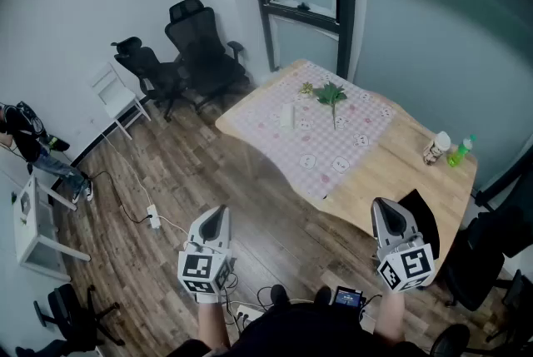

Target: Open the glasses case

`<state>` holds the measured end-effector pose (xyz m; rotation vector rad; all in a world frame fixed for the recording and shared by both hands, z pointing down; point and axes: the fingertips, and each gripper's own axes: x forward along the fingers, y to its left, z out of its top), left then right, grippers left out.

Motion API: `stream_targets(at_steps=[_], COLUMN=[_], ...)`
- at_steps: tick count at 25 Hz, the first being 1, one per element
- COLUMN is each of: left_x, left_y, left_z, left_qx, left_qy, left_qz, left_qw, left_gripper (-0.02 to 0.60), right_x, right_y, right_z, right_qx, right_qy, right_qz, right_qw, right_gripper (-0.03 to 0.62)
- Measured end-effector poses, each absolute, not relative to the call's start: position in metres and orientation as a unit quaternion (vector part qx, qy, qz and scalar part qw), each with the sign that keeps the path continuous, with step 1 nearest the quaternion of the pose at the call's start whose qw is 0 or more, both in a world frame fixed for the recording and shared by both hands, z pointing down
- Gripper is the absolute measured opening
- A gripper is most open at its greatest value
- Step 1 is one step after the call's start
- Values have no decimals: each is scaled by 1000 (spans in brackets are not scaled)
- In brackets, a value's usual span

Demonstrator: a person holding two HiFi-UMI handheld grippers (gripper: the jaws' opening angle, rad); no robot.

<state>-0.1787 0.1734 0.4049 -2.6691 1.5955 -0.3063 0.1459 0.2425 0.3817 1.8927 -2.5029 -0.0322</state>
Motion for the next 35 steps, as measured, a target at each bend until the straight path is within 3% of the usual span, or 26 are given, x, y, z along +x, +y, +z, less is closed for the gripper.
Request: stream_targets(at_steps=[8,13,24,35], left_x=[-161,-155,-109,-108], left_y=[184,186,200,155], left_z=[416,414,421,440], left_qx=[-858,-859,-855,-858], left_qy=[500,499,496,483], left_qz=[-111,-110,-144,-168], left_qw=[17,16,37,46], left_gripper=[2,2,0,1], right_x=[165,160,191,185], right_y=[250,257,257,197], right_z=[379,373,407,436], right_qx=[605,572,549,551], right_qy=[-796,-819,-835,-834], right_qz=[-14,-11,8,21], right_qw=[-1,-43,-31,-4], right_gripper=[18,18,18,18])
